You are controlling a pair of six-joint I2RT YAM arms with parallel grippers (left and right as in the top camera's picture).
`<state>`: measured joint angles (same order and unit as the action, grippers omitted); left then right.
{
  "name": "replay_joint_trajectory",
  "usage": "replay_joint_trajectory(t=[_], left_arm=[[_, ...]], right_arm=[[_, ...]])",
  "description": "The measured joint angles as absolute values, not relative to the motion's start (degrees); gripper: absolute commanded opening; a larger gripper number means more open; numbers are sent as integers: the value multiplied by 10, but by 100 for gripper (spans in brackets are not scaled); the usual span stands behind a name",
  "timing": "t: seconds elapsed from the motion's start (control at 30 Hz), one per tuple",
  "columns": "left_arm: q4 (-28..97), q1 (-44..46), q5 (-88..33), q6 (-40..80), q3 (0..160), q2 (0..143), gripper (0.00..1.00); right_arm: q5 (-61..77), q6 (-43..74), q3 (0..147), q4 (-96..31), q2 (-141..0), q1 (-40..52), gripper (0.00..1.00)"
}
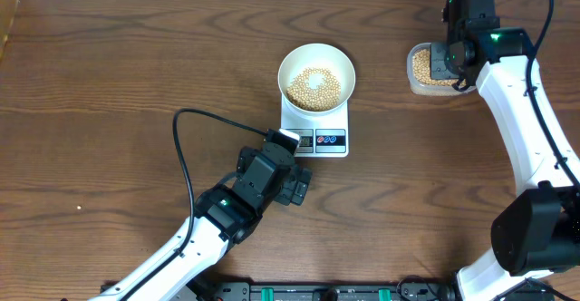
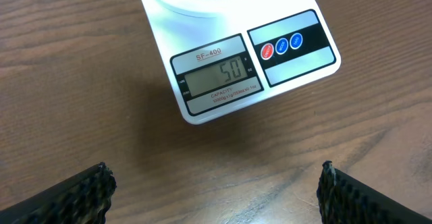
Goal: Scoop item into bowl and weigh 50g on scale
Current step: 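Set the scoop down in the tub and open the right gripper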
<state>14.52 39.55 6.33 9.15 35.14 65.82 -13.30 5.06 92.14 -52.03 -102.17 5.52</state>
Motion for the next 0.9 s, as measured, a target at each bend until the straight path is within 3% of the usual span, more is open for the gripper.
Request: replay_joint_trajectory(t=[0.47, 0.67, 0.77, 0.9], left_arm=[[145, 396, 63, 91, 351, 658, 98], [145, 396, 63, 91, 351, 658, 98], [145, 396, 63, 91, 351, 658, 98], [145, 396, 63, 91, 351, 658, 98]], right_arm=[[34, 262, 866, -431, -1021, -34, 9], [89, 295, 848, -422, -1021, -64, 9], [108, 300, 841, -403, -1021, -73, 11], [138, 312, 829, -372, -1021, -83, 23]])
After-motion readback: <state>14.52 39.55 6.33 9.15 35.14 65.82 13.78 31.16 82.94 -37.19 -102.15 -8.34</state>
